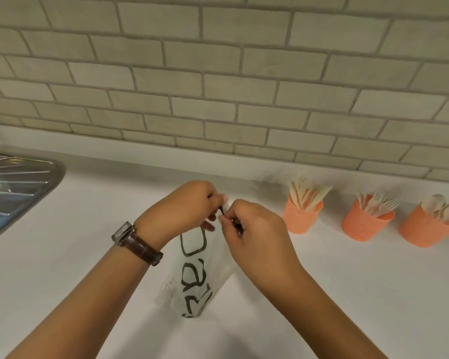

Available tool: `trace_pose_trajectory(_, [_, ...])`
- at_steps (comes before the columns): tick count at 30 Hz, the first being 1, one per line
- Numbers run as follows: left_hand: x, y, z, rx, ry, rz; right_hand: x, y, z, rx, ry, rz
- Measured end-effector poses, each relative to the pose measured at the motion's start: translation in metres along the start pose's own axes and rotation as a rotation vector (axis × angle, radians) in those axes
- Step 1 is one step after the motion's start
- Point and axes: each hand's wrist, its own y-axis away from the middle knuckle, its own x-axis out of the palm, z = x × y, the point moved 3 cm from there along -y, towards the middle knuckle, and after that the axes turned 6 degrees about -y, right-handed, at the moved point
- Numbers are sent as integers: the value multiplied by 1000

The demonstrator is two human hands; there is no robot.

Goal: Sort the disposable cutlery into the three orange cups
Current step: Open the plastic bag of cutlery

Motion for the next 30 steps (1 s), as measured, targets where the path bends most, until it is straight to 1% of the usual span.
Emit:
trace_pose_trajectory(2, [-9, -18, -16, 18, 14, -101, -8, -15, -1, 21, -38, -74])
trace_pose_trajectory(4, [-21, -41, -27, -22, 59, -177, -15, -28, -2, 54, -94, -117])
trace_pose_trajectory(7, [-40, -72, -30, -80, -34, -251, -15, -31, 2, 95, -209, -133])
trace_pose_trajectory(9, [-50, -86, -21, -93, -30, -299, -9, -23, 6, 172, -336, -87])
trace_pose_trajectory(12, [-59, -97, 0, -122, 174, -341, -4, -10, 11, 260, -484, -40])
trace_pose_trajectory(14, [-64, -98, 9, -95, 310, -365, -5, -4, 14, 298, -573, -24])
trace_pose_trajectory(17, [-73, -99, 17, -65, 403, -426, -5, 2, 18, 368, -709, 43])
trace_pose_trajectory(19, [-78, -102, 19, -66, 437, -455, -3, 5, 21, 395, -755, 113])
trace_pose_trajectory(20, [-78, -102, 19, -63, 459, -452, -2, 6, 22, 404, -769, 146])
trace_pose_trajectory(22, [-71, -98, 17, -34, 509, -389, 1, 6, 21, 401, -747, 212])
trace_pose_trajectory(23, [-64, -93, 15, -8, 541, -328, 3, 4, 17, 397, -703, 229])
trace_pose_trajectory(25, [-47, -79, 14, 43, 633, -181, 7, -4, 4, 433, -659, 202])
trace_pose_trajectory(27, [-29, -68, 18, 62, 742, -72, 20, -16, -19, 567, -765, 130])
trace_pose_trajectory(28, [-20, -63, 22, 52, 759, -46, 29, -23, -34, 655, -822, 116])
trace_pose_trajectory(30, [1, -56, 30, 6, 792, -30, 49, -34, -59, 821, -948, 142])
